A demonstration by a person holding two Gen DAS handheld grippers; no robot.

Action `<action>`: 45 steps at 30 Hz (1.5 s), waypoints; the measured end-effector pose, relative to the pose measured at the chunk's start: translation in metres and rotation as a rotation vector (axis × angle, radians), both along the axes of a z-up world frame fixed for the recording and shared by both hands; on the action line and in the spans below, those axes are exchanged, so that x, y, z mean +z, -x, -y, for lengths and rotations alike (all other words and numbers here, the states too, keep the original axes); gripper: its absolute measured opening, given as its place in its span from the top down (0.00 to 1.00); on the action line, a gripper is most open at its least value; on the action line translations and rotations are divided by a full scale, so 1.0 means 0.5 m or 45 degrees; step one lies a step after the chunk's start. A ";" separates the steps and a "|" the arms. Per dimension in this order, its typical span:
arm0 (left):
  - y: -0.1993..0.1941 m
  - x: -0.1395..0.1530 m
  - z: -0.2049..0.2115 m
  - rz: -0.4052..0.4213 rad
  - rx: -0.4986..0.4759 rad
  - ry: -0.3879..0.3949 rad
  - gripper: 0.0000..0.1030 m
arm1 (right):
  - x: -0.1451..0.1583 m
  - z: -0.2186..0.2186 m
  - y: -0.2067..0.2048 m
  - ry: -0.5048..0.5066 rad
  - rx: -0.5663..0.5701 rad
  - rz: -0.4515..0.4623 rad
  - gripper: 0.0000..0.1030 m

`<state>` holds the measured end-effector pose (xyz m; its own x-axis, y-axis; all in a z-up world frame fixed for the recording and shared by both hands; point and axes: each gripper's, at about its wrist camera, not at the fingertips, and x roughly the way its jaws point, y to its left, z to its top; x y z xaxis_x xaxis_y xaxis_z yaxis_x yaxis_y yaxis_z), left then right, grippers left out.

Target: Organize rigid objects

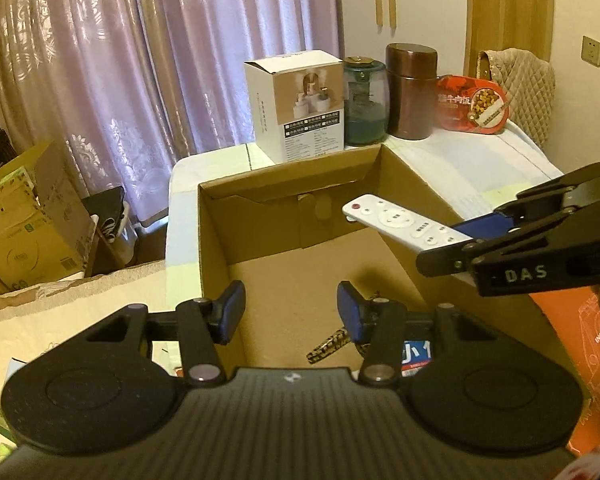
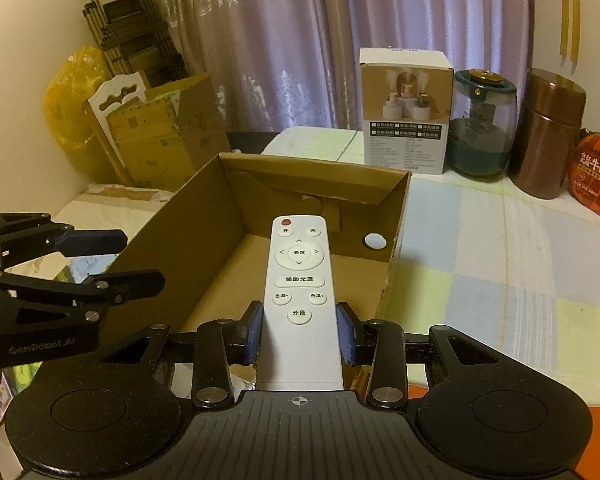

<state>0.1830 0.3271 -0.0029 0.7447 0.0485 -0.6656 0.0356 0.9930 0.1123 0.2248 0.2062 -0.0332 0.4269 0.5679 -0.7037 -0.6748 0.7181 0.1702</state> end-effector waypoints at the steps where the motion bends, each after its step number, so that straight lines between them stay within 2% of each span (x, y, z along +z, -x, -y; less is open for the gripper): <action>1: 0.002 0.000 0.001 0.001 -0.002 0.001 0.56 | -0.001 -0.001 0.001 0.005 0.000 0.001 0.66; 13: 0.007 -0.006 0.000 -0.003 -0.005 0.014 0.56 | -0.012 -0.017 -0.001 0.038 0.008 0.010 0.66; 21: 0.017 -0.004 -0.004 0.014 0.013 0.031 0.56 | -0.008 -0.020 -0.003 0.011 0.029 0.043 0.65; 23: 0.025 0.001 -0.005 0.026 0.027 0.039 0.56 | -0.003 -0.018 0.000 0.010 0.029 0.058 0.58; 24: 0.029 0.004 -0.005 0.032 0.033 0.042 0.56 | 0.002 -0.012 0.002 -0.001 0.022 0.069 0.48; 26: 0.043 0.012 -0.005 0.048 0.048 0.062 0.56 | 0.013 0.000 0.010 -0.027 0.008 0.081 0.44; 32: 0.108 0.046 0.001 0.098 0.124 0.133 0.47 | 0.048 0.067 0.053 -0.071 -0.046 0.074 0.42; 35: 0.149 0.067 0.017 0.125 0.148 0.141 0.30 | 0.064 0.108 0.090 -0.101 -0.093 0.050 0.39; 37: 0.177 0.081 0.026 0.138 0.167 0.151 0.23 | 0.077 0.135 0.120 -0.114 -0.139 0.028 0.35; 45: 0.303 0.125 0.067 0.149 0.242 0.182 0.07 | 0.120 0.205 0.247 -0.098 -0.216 -0.001 0.19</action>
